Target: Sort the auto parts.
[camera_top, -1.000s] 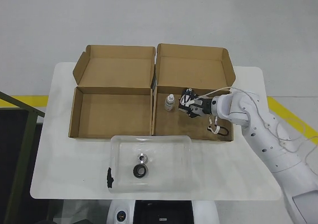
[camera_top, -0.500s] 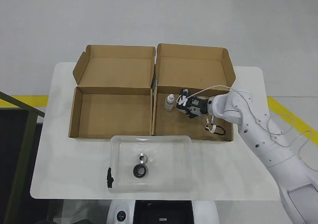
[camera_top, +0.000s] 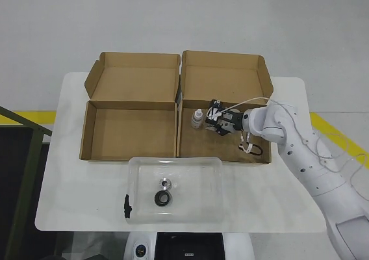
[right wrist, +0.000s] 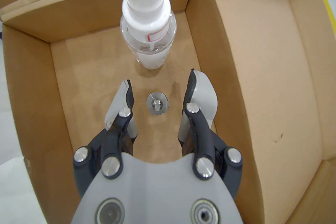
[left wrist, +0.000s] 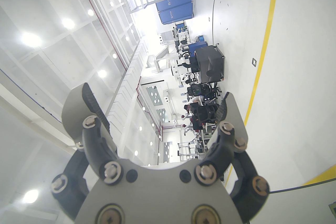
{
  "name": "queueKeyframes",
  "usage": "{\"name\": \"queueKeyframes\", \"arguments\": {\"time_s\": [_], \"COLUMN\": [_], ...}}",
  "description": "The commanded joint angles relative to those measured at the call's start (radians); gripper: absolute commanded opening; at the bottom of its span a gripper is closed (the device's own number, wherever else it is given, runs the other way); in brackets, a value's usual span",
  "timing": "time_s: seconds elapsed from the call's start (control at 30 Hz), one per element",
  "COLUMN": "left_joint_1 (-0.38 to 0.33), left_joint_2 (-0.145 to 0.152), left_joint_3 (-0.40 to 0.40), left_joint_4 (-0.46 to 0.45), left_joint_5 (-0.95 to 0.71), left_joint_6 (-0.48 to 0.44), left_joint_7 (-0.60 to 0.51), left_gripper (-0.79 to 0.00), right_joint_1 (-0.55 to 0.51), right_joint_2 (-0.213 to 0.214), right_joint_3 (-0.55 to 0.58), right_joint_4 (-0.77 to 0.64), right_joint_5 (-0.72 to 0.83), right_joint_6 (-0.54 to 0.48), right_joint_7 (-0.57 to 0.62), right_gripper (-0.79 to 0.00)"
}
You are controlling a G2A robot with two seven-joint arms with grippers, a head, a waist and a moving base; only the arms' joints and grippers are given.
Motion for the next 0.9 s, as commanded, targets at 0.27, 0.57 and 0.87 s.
{"name": "queueKeyframes", "arguments": {"time_s": [0.27,0.57,0.87], "left_joint_1": [0.0,0.0,0.0], "left_joint_2": [0.0,0.0,0.0], "left_joint_3": [0.0,0.0,0.0], "left_joint_4": [0.0,0.0,0.0], "left_joint_5": [0.0,0.0,0.0], "left_joint_6": [0.0,0.0,0.0], "left_joint_7": [0.0,0.0,0.0], "left_gripper": [0.0,0.0,0.0], "right_joint_1": [-0.121,-0.241,-0.318], "right_joint_2": [0.046,0.077,0.082], "right_joint_3": [0.128,0.199,0.155], "right_joint_4": [-0.205,-0.413,-0.559], "right_joint_5": [0.058,0.119,0.132], "right_joint_6": [-0.037,-0.074,-0.071], "right_joint_7": [0.057,0.077,0.075], "right_gripper": [-0.406,-0.397,-0.403]}}
